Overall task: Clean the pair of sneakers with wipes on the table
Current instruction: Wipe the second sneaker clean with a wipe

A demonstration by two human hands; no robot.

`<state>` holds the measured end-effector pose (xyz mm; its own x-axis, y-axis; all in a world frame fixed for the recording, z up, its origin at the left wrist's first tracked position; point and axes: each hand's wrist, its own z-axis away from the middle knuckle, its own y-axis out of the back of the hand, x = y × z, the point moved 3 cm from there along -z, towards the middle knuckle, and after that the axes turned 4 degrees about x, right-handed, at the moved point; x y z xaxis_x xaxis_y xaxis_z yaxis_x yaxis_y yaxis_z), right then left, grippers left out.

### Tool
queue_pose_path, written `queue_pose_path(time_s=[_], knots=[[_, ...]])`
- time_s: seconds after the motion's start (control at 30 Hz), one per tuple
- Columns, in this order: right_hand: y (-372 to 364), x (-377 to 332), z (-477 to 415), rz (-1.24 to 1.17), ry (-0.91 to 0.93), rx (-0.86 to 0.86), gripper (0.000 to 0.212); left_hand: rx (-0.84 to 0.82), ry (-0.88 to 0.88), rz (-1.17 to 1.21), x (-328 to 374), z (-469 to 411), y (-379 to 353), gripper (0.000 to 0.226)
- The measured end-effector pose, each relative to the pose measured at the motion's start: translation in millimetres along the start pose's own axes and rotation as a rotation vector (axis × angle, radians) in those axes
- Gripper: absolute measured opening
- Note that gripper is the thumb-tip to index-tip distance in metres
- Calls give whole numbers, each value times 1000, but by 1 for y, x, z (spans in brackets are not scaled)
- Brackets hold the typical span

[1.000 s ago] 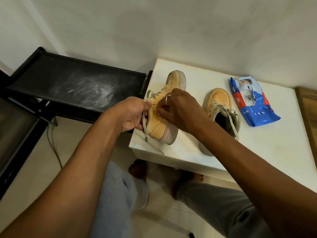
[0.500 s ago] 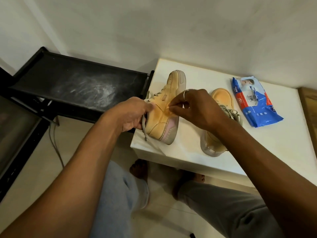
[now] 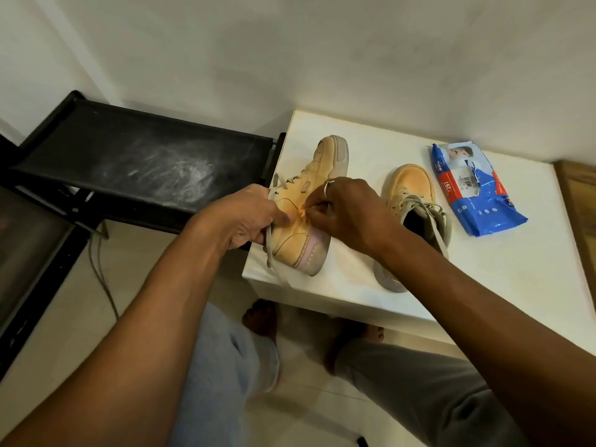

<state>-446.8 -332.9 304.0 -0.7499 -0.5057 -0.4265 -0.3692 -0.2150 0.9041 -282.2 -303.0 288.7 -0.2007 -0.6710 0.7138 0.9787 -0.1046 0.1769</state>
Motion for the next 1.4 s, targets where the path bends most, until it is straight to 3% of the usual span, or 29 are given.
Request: queue_pose_path(time_s=[0.13, 0.3, 0.47, 0.63, 0.8, 0.93, 1.17, 1.4], knots=[[3, 2, -5, 75, -21, 99, 24, -11, -3, -7, -1, 1, -2, 32], [-4, -9, 0, 4, 91, -132, 25, 1, -6, -27, -2, 0, 0, 30], [10, 10, -9, 26, 4, 115, 23, -24, -3, 6, 0, 1, -1, 32], [0, 4, -2, -86, 66, -84, 22, -2, 12, 55, 1, 4, -1, 24], [12, 24, -9, -11, -43, 209, 21, 30, 30, 131, 4, 7, -1, 26], [10, 24, -5, -94, -17, 107, 15, 57, 30, 19, 1, 7, -1, 24], [9, 19, -4, -169, 6, 30, 13, 76, 52, 49, 2, 7, -3, 50], [9, 33, -11, -17, -140, 244, 19, 168, 45, -81, 6, 13, -10, 42]])
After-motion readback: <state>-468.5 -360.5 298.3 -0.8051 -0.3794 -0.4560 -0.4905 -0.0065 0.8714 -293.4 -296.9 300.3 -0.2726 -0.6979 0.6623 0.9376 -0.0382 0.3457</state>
